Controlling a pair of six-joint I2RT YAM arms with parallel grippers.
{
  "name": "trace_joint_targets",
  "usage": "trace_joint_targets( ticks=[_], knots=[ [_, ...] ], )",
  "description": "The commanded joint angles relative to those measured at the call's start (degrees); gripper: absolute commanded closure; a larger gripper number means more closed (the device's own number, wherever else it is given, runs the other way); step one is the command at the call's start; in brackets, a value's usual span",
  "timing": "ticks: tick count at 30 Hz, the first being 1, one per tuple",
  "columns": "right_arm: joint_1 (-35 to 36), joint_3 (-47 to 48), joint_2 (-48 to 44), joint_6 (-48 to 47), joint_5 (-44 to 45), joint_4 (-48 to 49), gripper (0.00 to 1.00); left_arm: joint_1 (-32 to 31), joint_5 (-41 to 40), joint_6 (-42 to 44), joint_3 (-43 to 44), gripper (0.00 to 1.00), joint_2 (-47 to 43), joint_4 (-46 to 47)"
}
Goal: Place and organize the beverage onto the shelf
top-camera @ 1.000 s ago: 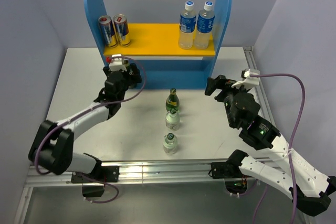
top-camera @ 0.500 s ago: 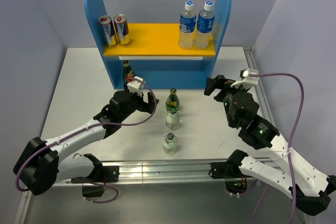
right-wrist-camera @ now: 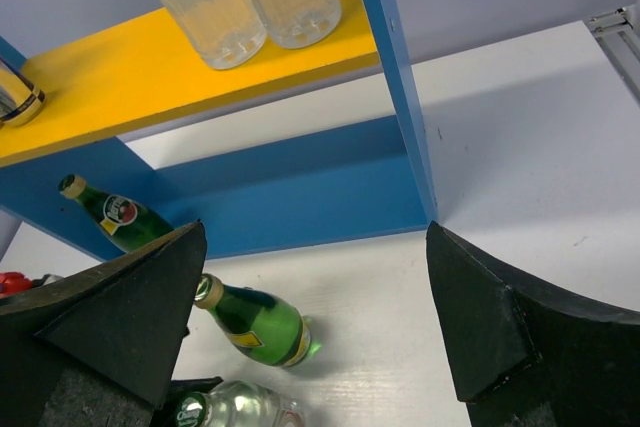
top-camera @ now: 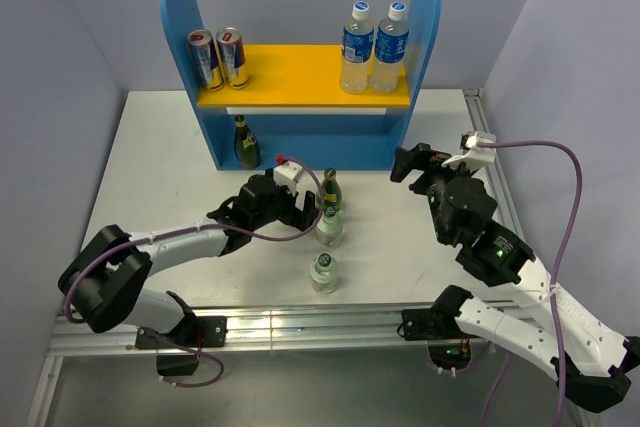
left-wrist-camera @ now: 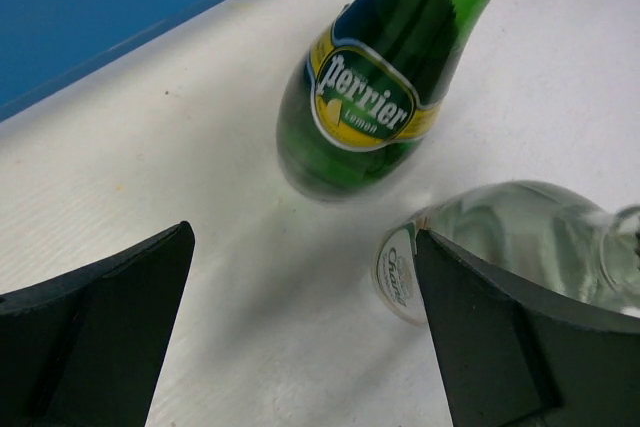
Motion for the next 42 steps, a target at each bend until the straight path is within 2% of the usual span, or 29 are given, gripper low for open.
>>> trace_joint_targets(
  ticks=[1, 14, 26, 31, 33, 34, 35, 37, 38, 39, 40, 42],
  knots=[
    [0.24, -0.95, -0.42, 0.48, 0.96, 1.9, 0.03, -1.62, 1.52, 0.76, 3.41, 0.01, 2.62, 4.04],
    [0.24, -1.04, -0.16, 0.48, 1.13, 1.9, 0.02, -5.05, 0.29, -0.03, 8.16, 0.01, 11.42, 8.52],
    [0.24, -1.3, 0.02, 0.74, 0.34, 1.82, 0.02, -5.84, -12.88, -1.44, 12.2, 0.01, 22.84, 20.72],
    [0.33, -1.3, 0.02, 0.65, 0.34, 1.82, 0.02, -5.84, -17.2, -2.67, 14.39, 0.02, 26.7, 22.85],
    [0.24, -1.3, 0.19, 0.74, 0.51, 1.82, 0.02, -5.84, -18.6, -2.41, 15.01, 0.14, 27.24, 22.77],
    [0.33, -1.3, 0.11, 0.74, 0.43, 1.82, 0.02, -5.84, -19.13, -2.84, 15.8, 0.26, 27.59, 22.33],
    [0.33, -1.39, 0.11, 0.74, 0.43, 1.9, 0.02, -5.84, -19.57, -2.67, 16.15, 0.45, 27.77, 21.98],
    [0.33, -1.56, 0.02, 0.74, 0.52, 1.99, 0.02, -5.84, -20.71, -2.23, 17.2, 0.54, 27.86, 20.75],
    [0.24, -1.48, 0.11, 0.74, 0.52, 1.99, 0.02, -5.76, -21.15, -2.06, 17.56, 0.78, 27.77, 20.31],
    [0.24, -1.48, 0.02, 0.74, 0.52, 1.99, 0.02, -5.75, -22.55, -1.71, 17.82, 0.92, 27.59, 19.17],
    [0.24, -1.56, 0.11, 0.83, 0.52, 1.99, 0.02, -5.75, -23.52, -1.62, 18.26, 1.0, 26.98, 18.9],
    [0.24, -1.56, -0.07, 0.83, 0.43, 1.9, 0.02, -5.58, -25.1, -0.66, 18.44, 1.0, 26.1, 18.46]
  ],
)
